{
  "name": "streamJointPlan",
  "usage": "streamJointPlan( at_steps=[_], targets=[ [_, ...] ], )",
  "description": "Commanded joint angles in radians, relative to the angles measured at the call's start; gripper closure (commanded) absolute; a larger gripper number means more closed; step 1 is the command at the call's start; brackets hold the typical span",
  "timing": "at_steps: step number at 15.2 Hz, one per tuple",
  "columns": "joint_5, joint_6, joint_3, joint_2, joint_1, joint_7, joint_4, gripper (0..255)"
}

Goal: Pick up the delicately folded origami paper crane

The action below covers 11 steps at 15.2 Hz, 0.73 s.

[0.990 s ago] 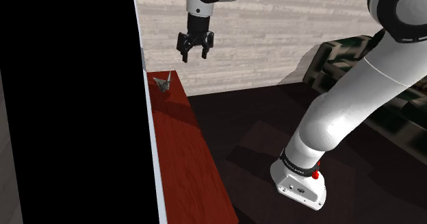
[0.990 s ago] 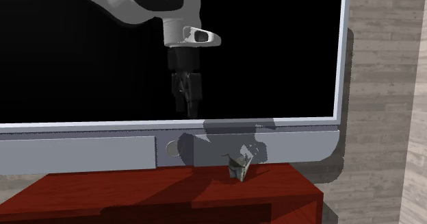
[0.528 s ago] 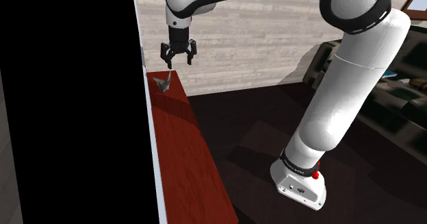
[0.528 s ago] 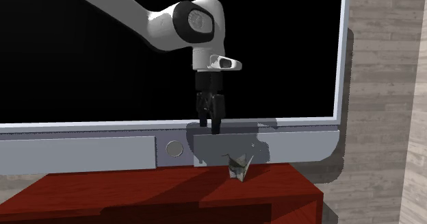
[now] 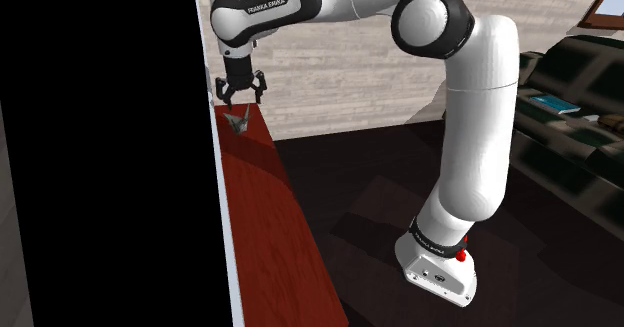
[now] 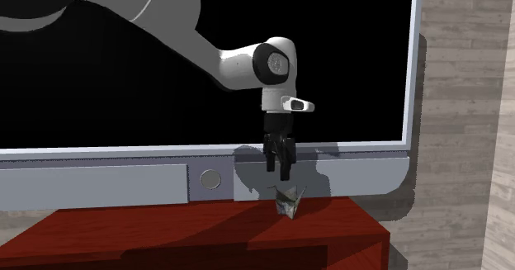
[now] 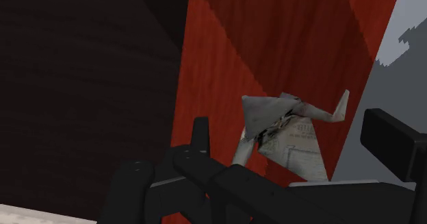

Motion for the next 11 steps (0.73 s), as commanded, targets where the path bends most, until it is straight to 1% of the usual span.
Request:
streamJointPlan(
  at_steps=[1,2,3,11],
  targets=[
    [-0.019,-0.022,-0.009,0.097,0.013,0.026,0.100,0],
    [-0.026,-0.038,-0.015,0.147,0.020,0.036,0.157,0],
    [-0.030,-0.049,-0.017,0.175,0.023,0.041,0.191,0],
    [-0.037,0.037,-0.019,0.202,0.021,0.049,0.131,0]
  ],
)
